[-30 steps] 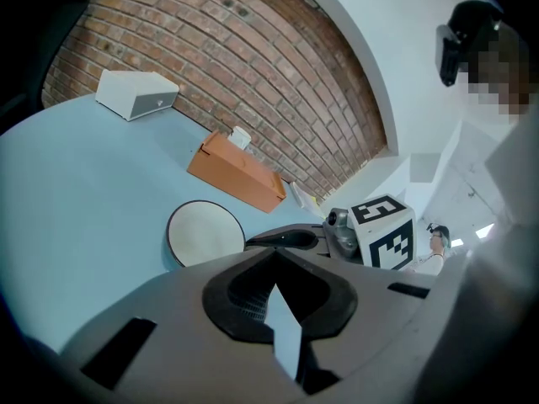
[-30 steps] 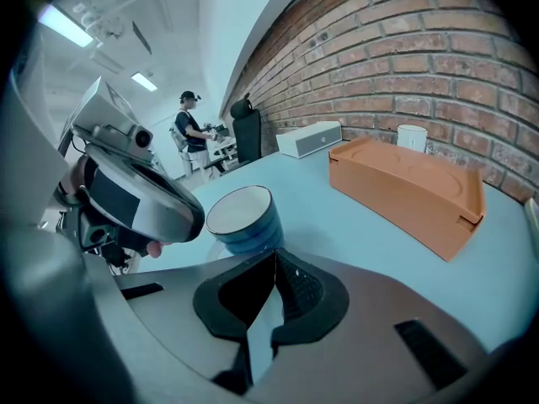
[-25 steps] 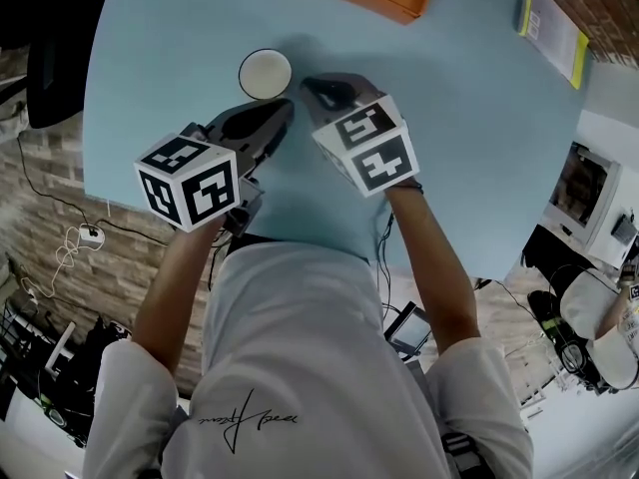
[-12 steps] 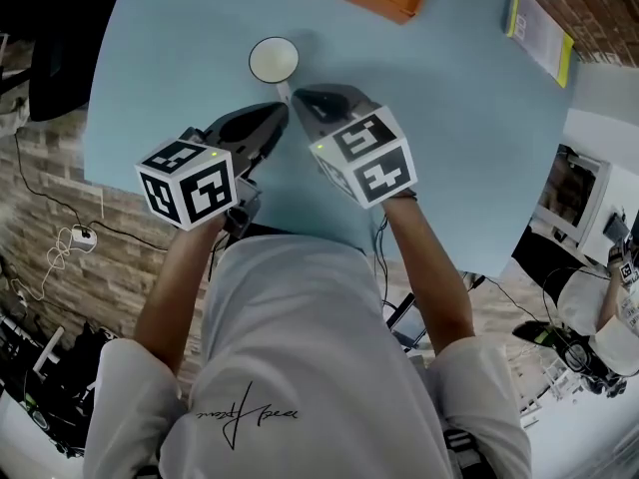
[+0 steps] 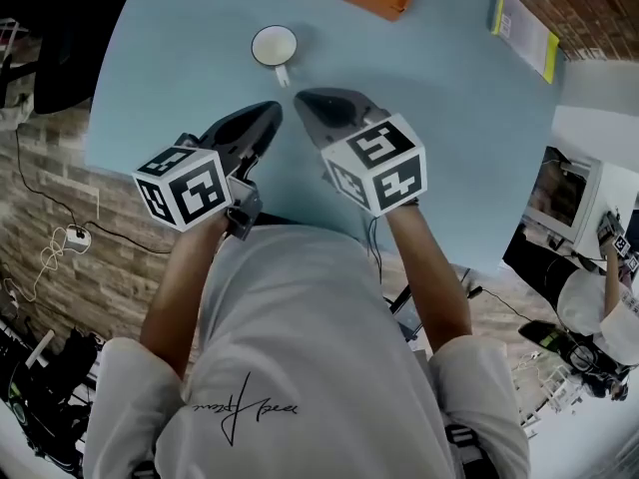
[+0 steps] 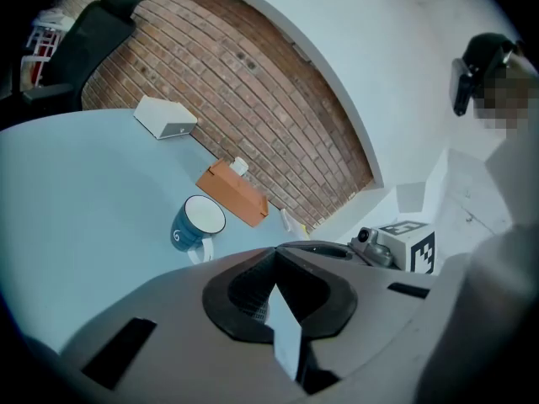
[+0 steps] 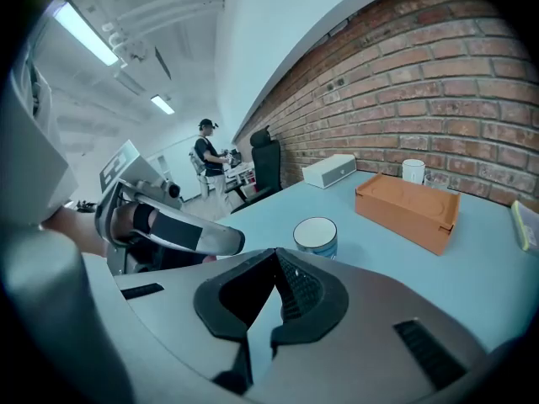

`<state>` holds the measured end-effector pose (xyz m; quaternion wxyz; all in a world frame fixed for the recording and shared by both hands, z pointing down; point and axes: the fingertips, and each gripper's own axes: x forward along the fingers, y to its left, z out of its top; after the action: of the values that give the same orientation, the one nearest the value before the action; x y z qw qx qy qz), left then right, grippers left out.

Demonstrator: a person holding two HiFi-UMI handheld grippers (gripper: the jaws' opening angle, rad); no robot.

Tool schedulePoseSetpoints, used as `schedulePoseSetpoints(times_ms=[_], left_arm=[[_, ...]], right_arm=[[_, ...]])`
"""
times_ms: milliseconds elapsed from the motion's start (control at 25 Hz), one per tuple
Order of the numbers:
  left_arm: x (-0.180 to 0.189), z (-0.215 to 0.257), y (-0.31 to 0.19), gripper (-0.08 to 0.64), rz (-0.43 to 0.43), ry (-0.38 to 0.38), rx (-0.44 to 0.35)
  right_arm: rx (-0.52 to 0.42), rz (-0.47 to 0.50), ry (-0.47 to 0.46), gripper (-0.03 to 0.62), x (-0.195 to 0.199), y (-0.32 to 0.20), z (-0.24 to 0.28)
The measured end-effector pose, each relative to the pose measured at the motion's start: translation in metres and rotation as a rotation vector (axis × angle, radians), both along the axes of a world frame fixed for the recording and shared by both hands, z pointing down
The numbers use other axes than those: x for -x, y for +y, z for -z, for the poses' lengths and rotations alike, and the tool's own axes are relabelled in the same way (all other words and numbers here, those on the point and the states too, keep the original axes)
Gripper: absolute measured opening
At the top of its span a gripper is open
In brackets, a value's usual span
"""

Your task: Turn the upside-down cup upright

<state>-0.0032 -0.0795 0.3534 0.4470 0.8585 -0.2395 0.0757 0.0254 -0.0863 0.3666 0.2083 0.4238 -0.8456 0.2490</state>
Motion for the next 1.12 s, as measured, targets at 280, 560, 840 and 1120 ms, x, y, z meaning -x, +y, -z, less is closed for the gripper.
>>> schedulePoseSetpoints(times_ms=[280,560,840,1120], left_arm=[[0.004,0.022,0.024,0.011,0.043,-0.003,-0.07],[0.014,0.037,0.039,0.009,0.101,-0.068,-0.164],[0.021,0.062,0.059,0.011,0.162,-0.08,-0.248],[0.024,0.08,0.076,0.011,0.186,-0.118,-0.342]], right_arm=[[-0.115,-0.031,0.041,0.02,-0.01,0.029,0.034],[-0.17,-0.041,0.005,0.02,-0.01,0.052,0.061],[-0.202,-0.071,0.01,0.02,-0.012,0.074,0.082],[-0.23,-0.143,0.004,0.02,-0.016,0.094,0.093]])
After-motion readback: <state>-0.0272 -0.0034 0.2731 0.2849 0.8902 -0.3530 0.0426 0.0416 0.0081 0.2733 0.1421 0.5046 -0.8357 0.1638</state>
